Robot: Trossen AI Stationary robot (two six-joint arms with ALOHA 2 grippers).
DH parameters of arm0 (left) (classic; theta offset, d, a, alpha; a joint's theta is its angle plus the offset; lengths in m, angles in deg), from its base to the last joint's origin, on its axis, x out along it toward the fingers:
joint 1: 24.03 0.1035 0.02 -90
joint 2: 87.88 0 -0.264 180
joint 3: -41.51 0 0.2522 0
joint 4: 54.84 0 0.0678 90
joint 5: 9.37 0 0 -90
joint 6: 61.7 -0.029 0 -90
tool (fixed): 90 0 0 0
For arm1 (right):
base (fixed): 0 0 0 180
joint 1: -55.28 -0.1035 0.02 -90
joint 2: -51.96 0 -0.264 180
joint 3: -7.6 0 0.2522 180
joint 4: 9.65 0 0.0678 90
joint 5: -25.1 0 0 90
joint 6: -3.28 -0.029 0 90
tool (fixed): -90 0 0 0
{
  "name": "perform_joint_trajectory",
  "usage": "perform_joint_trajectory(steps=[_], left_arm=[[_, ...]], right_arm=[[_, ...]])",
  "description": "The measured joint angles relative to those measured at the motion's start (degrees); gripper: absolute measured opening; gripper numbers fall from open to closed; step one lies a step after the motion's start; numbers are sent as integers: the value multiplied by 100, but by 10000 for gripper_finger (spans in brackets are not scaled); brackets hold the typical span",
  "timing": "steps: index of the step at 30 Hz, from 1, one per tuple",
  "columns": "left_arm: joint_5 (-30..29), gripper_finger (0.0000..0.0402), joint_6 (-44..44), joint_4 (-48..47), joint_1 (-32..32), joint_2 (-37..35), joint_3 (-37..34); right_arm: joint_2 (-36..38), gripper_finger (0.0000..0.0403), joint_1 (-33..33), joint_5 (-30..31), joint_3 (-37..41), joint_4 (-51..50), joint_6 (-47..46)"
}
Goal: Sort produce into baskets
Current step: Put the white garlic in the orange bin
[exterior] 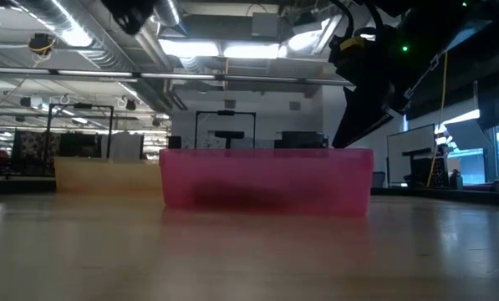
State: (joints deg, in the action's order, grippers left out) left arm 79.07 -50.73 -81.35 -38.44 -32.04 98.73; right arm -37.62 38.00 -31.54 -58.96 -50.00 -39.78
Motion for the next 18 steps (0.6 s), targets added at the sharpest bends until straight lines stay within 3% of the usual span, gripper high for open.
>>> perform_joint_trajectory(steps=[8, 18], left_arm=[[-261, 142, 883, -779, -1499, 1040, 1004], [-262, 142, 3222, -1653, -2688, 1672, 1160]], right_arm=[[0, 73, 0, 0, 0, -2, 1], [0, 73, 0, 0, 0, -2, 134]])
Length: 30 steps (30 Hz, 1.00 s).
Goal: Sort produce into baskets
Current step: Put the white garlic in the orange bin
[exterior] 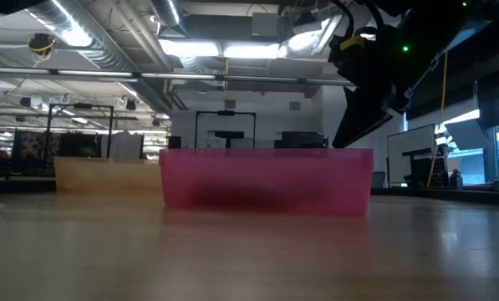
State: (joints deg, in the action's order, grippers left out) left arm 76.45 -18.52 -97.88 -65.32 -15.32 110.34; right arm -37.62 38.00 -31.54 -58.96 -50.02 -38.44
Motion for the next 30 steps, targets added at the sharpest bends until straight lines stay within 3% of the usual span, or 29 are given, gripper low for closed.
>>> perform_joint_trajectory(steps=[7, 14, 30], left_arm=[[273, 142, 1958, -636, -707, 276, 0], [562, 142, 3270, -1147, -1461, 532, -2], [561, 142, 3794, -860, -2657, 1504, -26]], right_arm=[[0, 73, 0, 0, 0, 0, 22], [0, 73, 0, 0, 0, 0, 25], [0, 73, 0, -42, 0, 0, 173]])
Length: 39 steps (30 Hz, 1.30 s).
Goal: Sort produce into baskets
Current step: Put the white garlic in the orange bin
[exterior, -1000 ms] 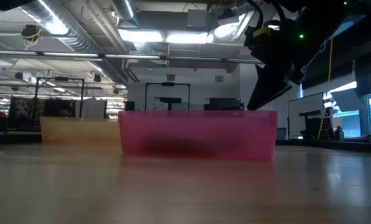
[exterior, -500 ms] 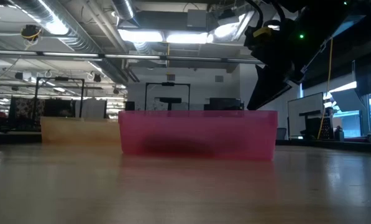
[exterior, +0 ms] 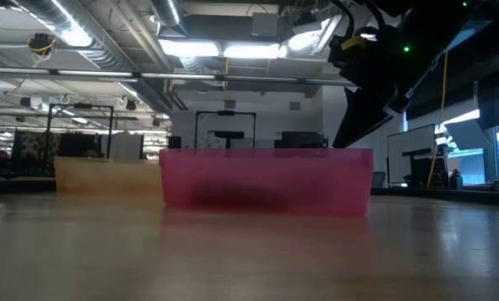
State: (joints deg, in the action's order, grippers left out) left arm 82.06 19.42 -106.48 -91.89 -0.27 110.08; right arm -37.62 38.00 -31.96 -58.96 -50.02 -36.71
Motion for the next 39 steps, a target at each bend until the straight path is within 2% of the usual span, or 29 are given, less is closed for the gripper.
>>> perform_joint_trajectory(steps=[14, 30, 39], left_arm=[[5, 142, 86, 240, -236, 846, 0], [-262, 142, -10, 304, -236, 902, 0], [-17, 142, -23, 466, -218, 1258, 22]], right_arm=[[0, 73, 0, 0, 0, -2, 2], [0, 73, 0, 2, 0, -2, 4], [0, 73, 0, 2, 0, 0, 27]])
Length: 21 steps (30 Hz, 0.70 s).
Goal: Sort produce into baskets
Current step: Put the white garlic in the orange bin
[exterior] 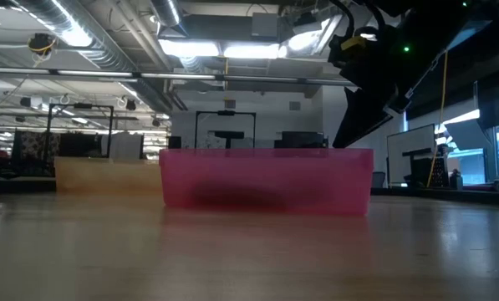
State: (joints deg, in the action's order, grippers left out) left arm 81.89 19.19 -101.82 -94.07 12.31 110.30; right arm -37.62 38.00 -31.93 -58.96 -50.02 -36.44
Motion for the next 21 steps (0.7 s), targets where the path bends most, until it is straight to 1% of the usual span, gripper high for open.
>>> perform_joint_trajectory(steps=[5, 7, 12, 16, 19, 21], left_arm=[[57, 134, -133, -30, 22, 20, -4], [111, 120, -245, -47, 65, 21, -11], [265, 68, -610, -110, 248, 16, -20], [377, 32, -813, -226, 482, -129, -36], [248, 17, -822, -493, 694, -393, -44], [234, 16, -822, -620, 806, -588, -44]], right_arm=[[0, 73, 1, 4, 0, 1, 3], [0, 73, 0, 30, 0, 2, 3], [0, 73, 2, 33, 0, 3, 3], [0, 73, 0, 31, 0, 4, 2], [0, 73, 0, 31, 0, 4, 2], [0, 73, 0, 30, 0, 6, 1]])
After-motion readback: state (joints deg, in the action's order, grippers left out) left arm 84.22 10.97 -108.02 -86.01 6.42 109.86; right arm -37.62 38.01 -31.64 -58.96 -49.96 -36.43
